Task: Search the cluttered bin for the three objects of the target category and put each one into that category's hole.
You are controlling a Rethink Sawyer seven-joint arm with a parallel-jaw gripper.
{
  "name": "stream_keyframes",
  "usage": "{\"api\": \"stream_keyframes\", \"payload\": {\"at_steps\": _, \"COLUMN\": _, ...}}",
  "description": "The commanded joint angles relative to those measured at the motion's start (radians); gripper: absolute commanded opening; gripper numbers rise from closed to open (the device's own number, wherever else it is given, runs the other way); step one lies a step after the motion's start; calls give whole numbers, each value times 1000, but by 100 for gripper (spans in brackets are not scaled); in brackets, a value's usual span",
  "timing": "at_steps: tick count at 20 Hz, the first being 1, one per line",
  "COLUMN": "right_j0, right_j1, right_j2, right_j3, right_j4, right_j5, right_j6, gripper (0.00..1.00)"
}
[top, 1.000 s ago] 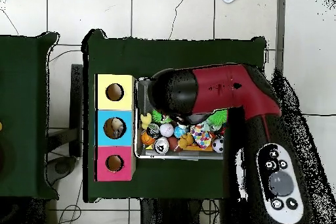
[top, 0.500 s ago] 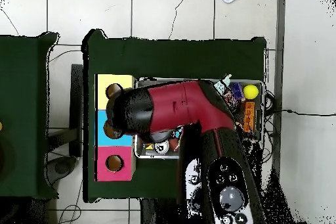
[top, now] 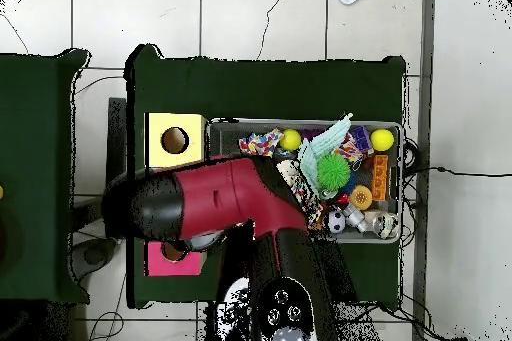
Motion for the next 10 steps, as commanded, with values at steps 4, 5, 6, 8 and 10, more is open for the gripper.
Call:
{"api": "stream_keyframes", "payload": {"at_steps": 4, "right_j0": 93, "right_j1": 135, "right_j2": -73, "right_j3": 18, "right_j4": 39, "right_j5": -100, "right_j6": 408, "gripper": 0}}
{"api": "stream_keyframes", "payload": {"at_steps": 5, "right_j0": 104, "right_j1": 162, "right_j2": -72, "right_j3": -14, "right_j4": 43, "right_j5": -92, "right_j6": 421, "gripper": 0}}
{"api": "stream_keyframes", "payload": {"at_steps": 6, "right_j0": 115, "right_j1": 173, "right_j2": -73, "right_j3": -28, "right_j4": 51, "right_j5": -89, "right_j6": 429, "gripper": 0}}
{"api": "stream_keyframes", "payload": {"at_steps": 8, "right_j0": 135, "right_j1": 201, "right_j2": -77, "right_j3": -62, "right_j4": 60, "right_j5": -81, "right_j6": 449, "gripper": 0}}
{"api": "stream_keyframes", "payload": {"at_steps": 10, "right_j0": 152, "right_j1": 226, "right_j2": -81, "right_j3": -85, "right_j4": 63, "right_j5": -88, "right_j6": 468, "gripper": 0}}
